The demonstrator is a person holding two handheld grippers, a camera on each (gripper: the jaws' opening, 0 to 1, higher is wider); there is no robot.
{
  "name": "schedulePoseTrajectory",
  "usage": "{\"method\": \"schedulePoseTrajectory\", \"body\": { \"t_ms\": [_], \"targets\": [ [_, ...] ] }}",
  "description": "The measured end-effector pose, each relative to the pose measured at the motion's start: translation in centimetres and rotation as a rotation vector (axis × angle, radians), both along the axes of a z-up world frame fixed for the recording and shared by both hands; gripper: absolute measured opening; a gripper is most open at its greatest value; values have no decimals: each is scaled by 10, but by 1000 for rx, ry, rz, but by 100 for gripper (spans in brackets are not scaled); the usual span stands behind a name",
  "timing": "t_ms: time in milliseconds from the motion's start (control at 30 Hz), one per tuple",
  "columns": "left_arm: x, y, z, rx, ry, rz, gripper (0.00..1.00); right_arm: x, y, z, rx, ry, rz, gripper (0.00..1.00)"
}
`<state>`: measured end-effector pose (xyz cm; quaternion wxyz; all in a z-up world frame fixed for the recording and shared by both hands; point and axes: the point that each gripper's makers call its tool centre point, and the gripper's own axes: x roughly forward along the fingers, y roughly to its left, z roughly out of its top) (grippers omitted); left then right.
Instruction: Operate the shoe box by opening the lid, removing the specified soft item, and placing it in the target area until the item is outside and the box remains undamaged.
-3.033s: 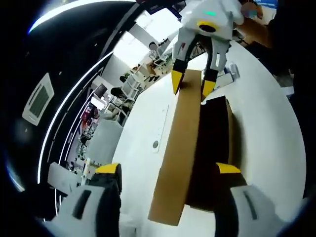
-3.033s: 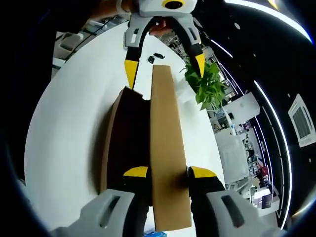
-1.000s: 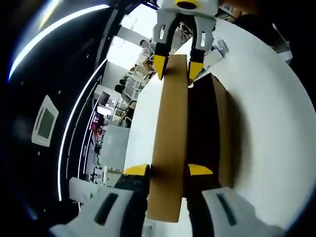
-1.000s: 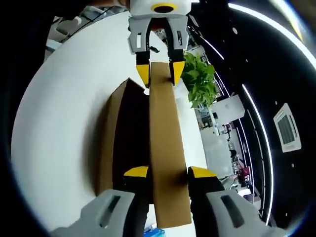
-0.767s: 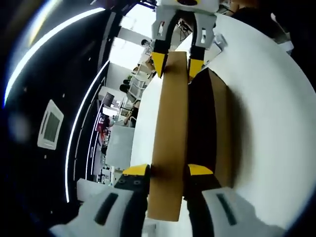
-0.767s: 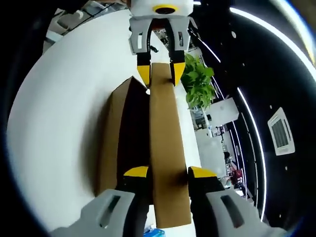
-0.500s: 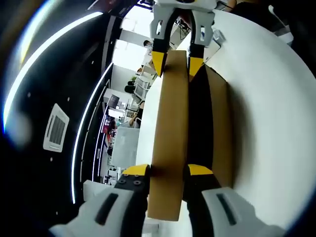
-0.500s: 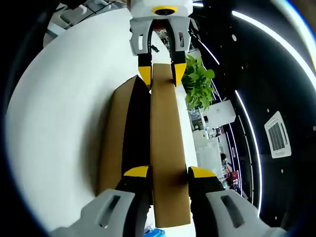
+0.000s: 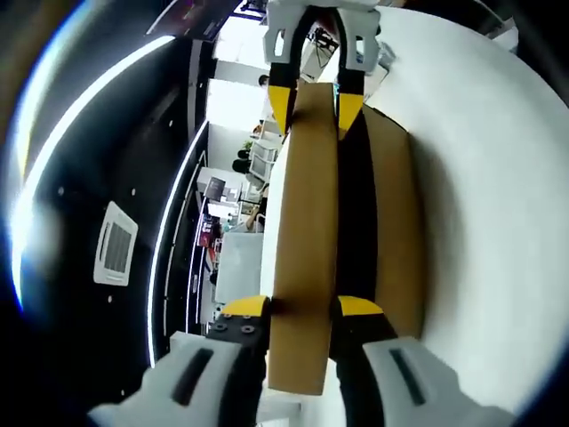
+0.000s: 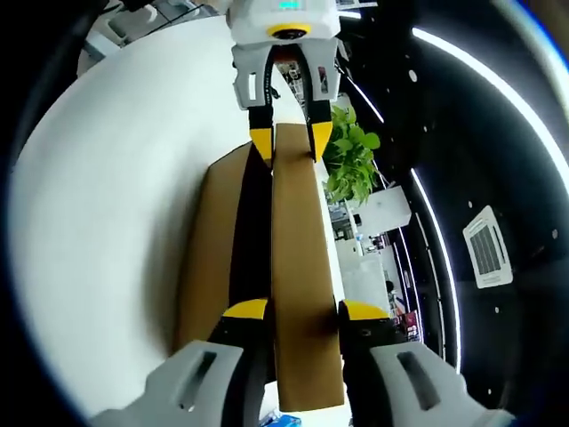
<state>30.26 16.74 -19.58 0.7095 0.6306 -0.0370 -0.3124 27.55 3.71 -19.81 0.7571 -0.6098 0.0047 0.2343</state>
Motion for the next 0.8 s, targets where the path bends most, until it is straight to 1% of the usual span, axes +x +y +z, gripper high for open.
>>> {"method": "schedulePoseTrajectory", "body": {
  "t_ms": [300,667,800],
  "targets": [
    [-1,1,-4,11,-20,-2,28,-5,3,-3,-6,-18,0,29],
    [-6,4,-13,39,-50,5,28,-15,5,-11,6,-22,-5,29],
    [-6,5,-14,41,-52,5,28,-18,6,-12,13,-21,-4,30]
  ]
}}
